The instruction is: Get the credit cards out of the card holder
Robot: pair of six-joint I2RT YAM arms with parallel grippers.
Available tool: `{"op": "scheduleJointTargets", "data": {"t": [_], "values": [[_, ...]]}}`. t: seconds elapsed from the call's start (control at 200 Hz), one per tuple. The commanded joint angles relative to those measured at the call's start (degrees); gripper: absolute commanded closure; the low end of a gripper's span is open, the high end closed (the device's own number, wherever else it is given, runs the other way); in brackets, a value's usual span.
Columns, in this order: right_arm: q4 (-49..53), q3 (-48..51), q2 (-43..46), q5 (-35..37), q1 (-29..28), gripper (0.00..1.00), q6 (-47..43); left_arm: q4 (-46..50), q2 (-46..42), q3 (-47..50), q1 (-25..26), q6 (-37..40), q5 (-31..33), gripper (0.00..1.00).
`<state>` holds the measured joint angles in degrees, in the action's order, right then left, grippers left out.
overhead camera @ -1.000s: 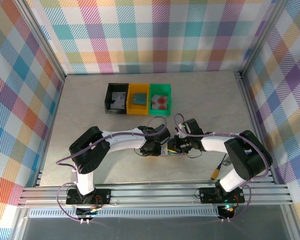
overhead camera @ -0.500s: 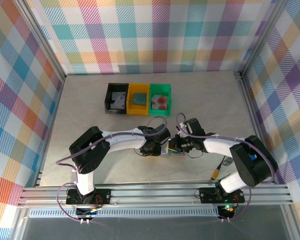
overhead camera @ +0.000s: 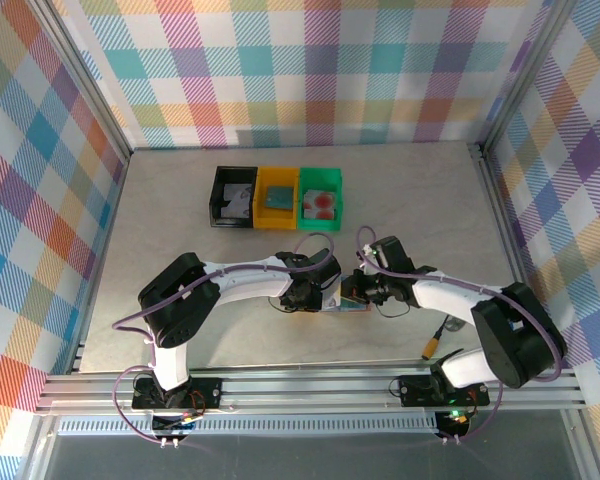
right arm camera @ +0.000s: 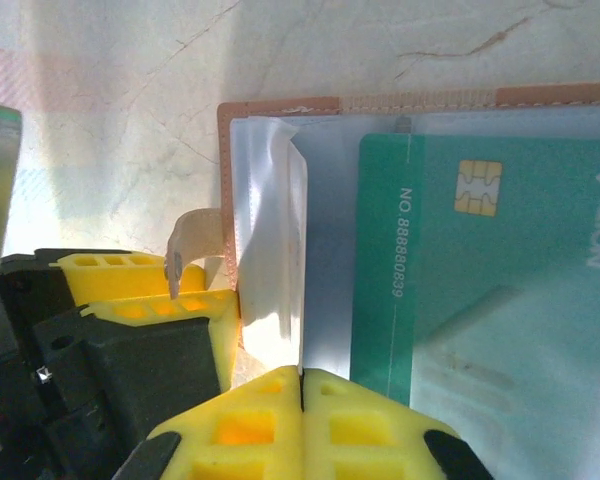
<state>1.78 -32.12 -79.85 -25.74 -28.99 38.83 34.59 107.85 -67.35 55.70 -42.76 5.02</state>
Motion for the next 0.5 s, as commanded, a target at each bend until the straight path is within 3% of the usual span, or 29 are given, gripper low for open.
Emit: {"op": "scheduleJointTargets", "data": {"t": [0.0, 0.495], "values": [[2.32, 0.91, 2.47, 1.14, 0.77, 1.00, -1.56, -6.77, 7.69, 3.07, 0.64, -0.37, -9.14, 0.65], [9.80, 1.31, 11.34, 2.69, 2.80, 1.00, -2.64, -6.44, 7.02, 2.99, 0.35, 0.14, -9.45, 0.64]]}}
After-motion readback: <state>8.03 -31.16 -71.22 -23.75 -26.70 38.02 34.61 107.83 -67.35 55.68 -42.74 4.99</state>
